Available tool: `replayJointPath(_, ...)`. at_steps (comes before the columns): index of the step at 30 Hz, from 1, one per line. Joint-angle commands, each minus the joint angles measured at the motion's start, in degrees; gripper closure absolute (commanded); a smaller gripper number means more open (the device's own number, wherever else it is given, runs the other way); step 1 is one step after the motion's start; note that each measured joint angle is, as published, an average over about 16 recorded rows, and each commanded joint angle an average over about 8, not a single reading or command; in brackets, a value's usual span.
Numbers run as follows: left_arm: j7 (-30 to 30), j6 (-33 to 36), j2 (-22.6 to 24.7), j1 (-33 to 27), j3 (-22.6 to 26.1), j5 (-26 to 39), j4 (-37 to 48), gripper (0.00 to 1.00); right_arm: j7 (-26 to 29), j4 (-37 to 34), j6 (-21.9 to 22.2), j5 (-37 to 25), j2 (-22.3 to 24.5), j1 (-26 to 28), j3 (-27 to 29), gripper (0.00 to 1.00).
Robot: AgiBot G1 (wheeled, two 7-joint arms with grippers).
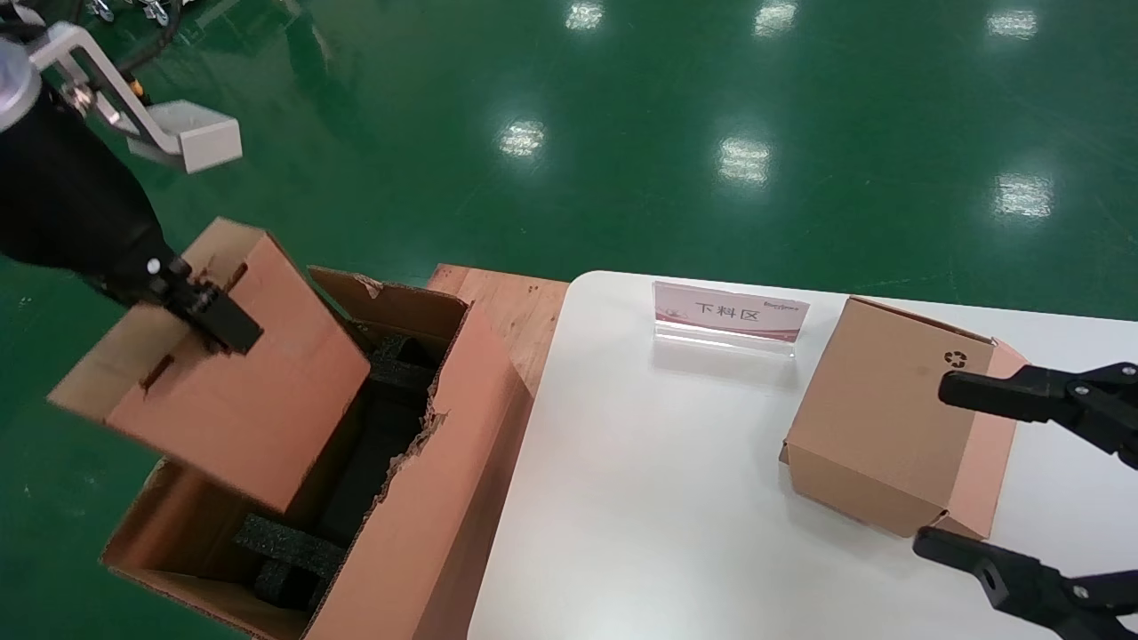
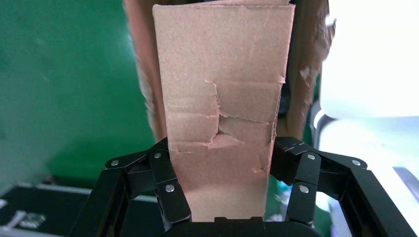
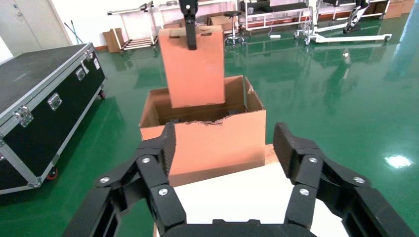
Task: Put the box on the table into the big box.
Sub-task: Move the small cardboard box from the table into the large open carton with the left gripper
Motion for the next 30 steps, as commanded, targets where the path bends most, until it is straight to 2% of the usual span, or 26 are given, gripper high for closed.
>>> replayJointPath(1,-1.1,0.3,0.5,-0.2,2.4,-2.3,0.6,1.0,0.0,0.0,0.0,0.0,0.0,0.0,0.0,0.0)
replayJointPath(11,0.0,-2.8,-0.1,3.8,6.2,-5.8,5.0,1.0,0.0,0.0,0.0,0.0,0.0,0.0,0.0,0.0)
replayJointPath(30,3.5,-13.0,-2.2,12.3,5.8,-5.0,10.4,1.0,0.0,0.0,0.0,0.0,0.0,0.0,0.0,0.0)
